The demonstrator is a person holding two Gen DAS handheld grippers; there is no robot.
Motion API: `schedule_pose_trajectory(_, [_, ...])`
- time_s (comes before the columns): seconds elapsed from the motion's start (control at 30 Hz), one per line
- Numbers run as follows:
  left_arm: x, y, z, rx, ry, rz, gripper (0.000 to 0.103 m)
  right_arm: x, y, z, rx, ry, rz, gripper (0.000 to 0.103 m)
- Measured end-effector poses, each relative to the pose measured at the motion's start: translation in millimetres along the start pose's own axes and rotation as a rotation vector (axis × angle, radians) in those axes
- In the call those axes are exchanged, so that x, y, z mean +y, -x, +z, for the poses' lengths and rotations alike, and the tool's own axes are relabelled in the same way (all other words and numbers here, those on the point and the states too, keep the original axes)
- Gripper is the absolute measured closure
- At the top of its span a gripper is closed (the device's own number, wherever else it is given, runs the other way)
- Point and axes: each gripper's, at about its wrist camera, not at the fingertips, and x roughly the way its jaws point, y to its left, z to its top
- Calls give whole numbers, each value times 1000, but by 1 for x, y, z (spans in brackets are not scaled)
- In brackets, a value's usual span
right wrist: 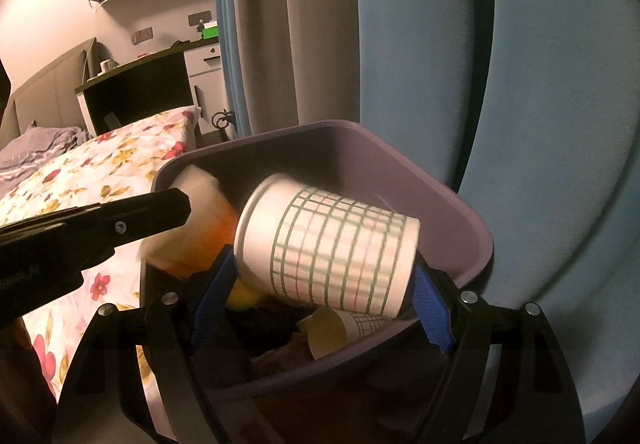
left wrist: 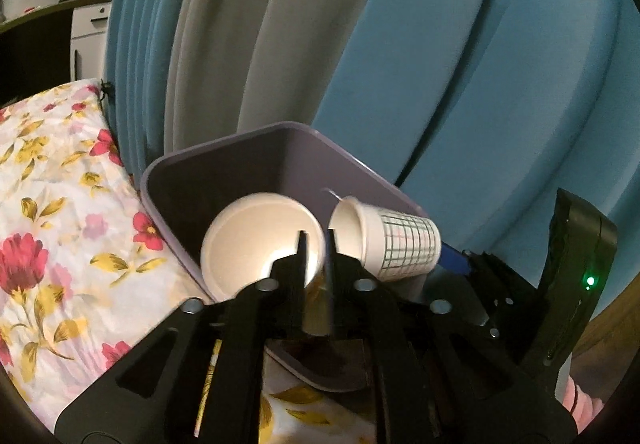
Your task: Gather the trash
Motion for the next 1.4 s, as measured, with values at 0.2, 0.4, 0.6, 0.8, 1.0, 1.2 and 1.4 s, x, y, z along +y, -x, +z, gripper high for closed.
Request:
schedule_pose_trajectory(0.2, [10,25,-3,-52,23,105,37,-1,2,3,-5,-8,5,21])
schedule_pose_trajectory(0.4, [17,77,-20,-145,0,333,10,2,37,1,-78,-2,-42,14])
schedule_pose_trajectory(0.6, [23,132,-54,-210,28,509,6,21,75,-10,-141,27,-86,6])
schedule_pose_trajectory(0.8, [25,179,-83,-240,53,628,6,39,104,-22,-147,-9,-48,6])
schedule_pose_trajectory(1.0, [23,225,-114,-281,82,659,6,64,135,-37,-166,7,-43,6])
schedule_pose_trajectory(1.2, [19,257,-139,-300,88,684,6,85,166,-50,-191,23,-26,6])
schedule_pose_trajectory(1.4, [15,284,-156,-329,99,680,6,106,193,-61,-229,50,-17,6])
